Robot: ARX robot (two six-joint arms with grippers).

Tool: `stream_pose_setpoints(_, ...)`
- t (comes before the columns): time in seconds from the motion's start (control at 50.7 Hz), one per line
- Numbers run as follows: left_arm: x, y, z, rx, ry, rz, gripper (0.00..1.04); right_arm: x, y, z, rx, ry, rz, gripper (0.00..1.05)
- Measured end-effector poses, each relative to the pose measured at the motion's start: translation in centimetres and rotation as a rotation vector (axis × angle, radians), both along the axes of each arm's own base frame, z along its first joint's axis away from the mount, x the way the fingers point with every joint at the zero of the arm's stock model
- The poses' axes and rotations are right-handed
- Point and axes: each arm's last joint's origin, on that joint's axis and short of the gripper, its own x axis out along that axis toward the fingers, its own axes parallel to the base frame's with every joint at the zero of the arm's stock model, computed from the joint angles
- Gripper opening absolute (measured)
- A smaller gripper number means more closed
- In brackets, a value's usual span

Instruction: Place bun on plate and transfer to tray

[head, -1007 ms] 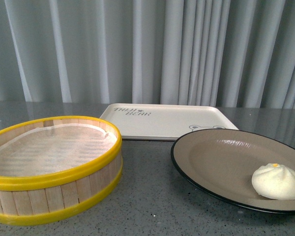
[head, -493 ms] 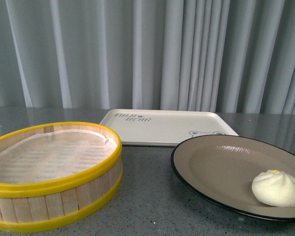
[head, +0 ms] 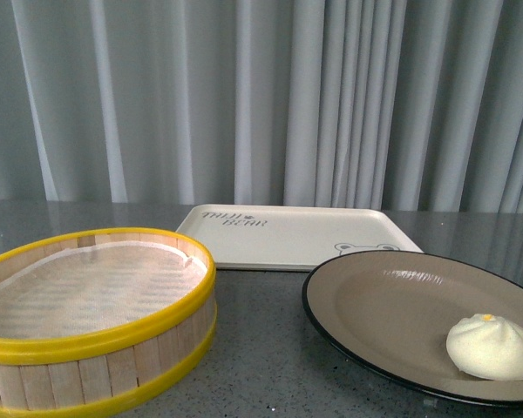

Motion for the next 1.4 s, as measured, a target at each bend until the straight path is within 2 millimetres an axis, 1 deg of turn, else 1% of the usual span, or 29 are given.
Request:
stream_pose_setpoints(0.039,0.0,0.0,0.0,0.0,0.0,-0.001,0.98,0.6,0.3,0.3,-0.019,0.019,-0.026,0.96)
stream_pose_setpoints(0.099,0.0,0.0,0.0,0.0,0.0,0.0,0.98,1.3,0.7,0.6,-0.061,0.033,-0.001,0.96)
stream_pose_setpoints(0.197,0.0,0.0,0.0,0.0,0.0,0.0,0.98,2.8,1.7,1.6,-0.253,0.138,0.176,0.96)
stream_pose_setpoints(0.276,0.0,0.0,0.0,0.0,0.0,0.0,0.98,3.4,2.3,2.2,-0.436,0.203,0.314,0.96)
stream_pose_setpoints(0.375,0.0,0.0,0.0,0.0,0.0,0.0,0.98,4.0,2.6,3.5,-0.661,0.279,0.47,0.96)
stream_pose_setpoints(0.414,0.0,0.0,0.0,0.0,0.0,0.0,0.98,4.5,2.7,4.2,-0.782,0.296,0.53,0.96)
stream_pose_setpoints(0.474,0.0,0.0,0.0,0.0,0.0,0.0,0.98,4.9,2.8,4.7,-0.885,0.32,0.592,0.96)
stream_pose_setpoints(0.572,0.0,0.0,0.0,0.0,0.0,0.0,0.98,5.5,3.1,5.1,-0.997,0.344,0.663,0.96)
stream_pose_setpoints(0.632,0.0,0.0,0.0,0.0,0.0,0.0,0.98,6.2,3.4,5.3,-1.089,0.329,0.696,0.96)
stream_pose_setpoints(0.651,0.0,0.0,0.0,0.0,0.0,0.0,0.98,6.3,3.4,5.3,-1.096,0.326,0.702,0.96)
stream_pose_setpoints(0.75,0.0,0.0,0.0,0.0,0.0,0.0,0.98,7.7,4.2,5.2,-1.224,0.289,0.808,0.96)
stream_pose_setpoints(0.868,0.0,0.0,0.0,0.0,0.0,0.0,0.98,8.9,4.9,4.7,-1.307,0.252,0.88,0.96)
stream_pose_setpoints(0.967,0.0,0.0,0.0,0.0,0.0,0.0,0.98,9.5,5.3,4.1,-1.356,0.243,0.916,0.96)
stream_pose_setpoints(1.125,0.0,0.0,0.0,0.0,0.0,0.0,0.98,10.6,6.6,3.1,-1.44,0.186,0.975,0.96)
stream_pose_setpoints(1.224,0.0,0.0,0.0,0.0,0.0,0.0,0.98,11.3,7.3,2.5,-1.458,0.162,0.984,0.96)
stream_pose_setpoints(1.401,0.0,0.0,0.0,0.0,0.0,0.0,0.98,12.3,7.8,1.8,-1.474,0.148,0.999,0.96)
